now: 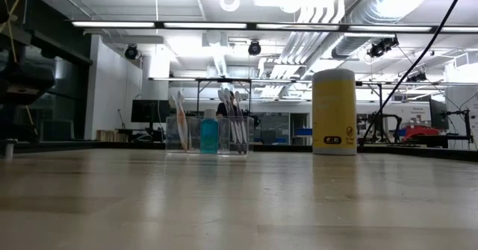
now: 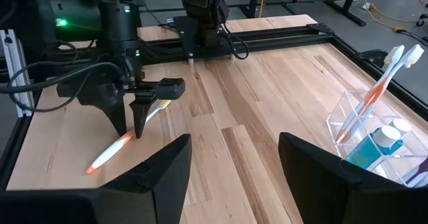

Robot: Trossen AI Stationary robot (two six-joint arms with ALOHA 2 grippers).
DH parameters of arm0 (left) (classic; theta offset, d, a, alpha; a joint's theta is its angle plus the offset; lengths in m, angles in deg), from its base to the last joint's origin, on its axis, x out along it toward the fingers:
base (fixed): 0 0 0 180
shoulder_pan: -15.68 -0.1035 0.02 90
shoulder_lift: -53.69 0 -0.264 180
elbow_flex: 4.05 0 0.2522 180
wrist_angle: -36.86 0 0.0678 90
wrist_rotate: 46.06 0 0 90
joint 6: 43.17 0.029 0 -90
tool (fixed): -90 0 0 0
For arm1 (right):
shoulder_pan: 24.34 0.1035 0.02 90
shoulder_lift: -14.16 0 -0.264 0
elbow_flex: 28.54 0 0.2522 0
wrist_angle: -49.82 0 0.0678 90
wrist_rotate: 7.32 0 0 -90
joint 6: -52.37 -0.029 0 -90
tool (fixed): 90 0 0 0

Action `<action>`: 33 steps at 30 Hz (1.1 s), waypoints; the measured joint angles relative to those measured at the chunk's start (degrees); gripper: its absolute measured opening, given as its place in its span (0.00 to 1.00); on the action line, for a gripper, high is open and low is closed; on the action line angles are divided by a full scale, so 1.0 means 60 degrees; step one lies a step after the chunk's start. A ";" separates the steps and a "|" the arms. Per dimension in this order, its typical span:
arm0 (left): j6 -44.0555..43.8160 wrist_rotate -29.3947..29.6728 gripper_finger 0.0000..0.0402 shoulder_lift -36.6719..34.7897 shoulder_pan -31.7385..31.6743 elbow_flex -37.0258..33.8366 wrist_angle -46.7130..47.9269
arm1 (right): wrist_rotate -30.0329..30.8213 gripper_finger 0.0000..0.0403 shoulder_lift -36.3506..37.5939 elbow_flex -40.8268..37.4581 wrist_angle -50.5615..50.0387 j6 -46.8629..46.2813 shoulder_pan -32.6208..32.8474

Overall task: Pick & Place toothbrushing station
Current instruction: Put the orange toothbrush into the transparent organizer

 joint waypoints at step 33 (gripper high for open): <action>-0.0601 -0.0909 0.02 0.0248 -0.0004 0.0446 0.2033 | -0.0271 0.54 0.0000 0.0001 0.0003 0.0001 0.0000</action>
